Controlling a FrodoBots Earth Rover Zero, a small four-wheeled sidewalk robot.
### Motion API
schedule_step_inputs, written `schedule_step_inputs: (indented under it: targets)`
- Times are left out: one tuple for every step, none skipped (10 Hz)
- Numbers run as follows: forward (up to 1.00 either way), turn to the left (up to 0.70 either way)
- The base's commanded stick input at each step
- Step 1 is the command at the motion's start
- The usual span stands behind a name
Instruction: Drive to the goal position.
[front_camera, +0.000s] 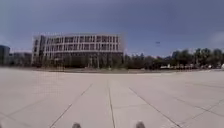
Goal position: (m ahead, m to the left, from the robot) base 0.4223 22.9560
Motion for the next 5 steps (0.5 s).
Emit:
schedule_step_inputs:
  targets:
    - [0.4, 0.27]
    - [0.4, 0.27]
    - [0.4, 0.27]
    - [0.4, 0.27]
    - [0.4, 0.27]
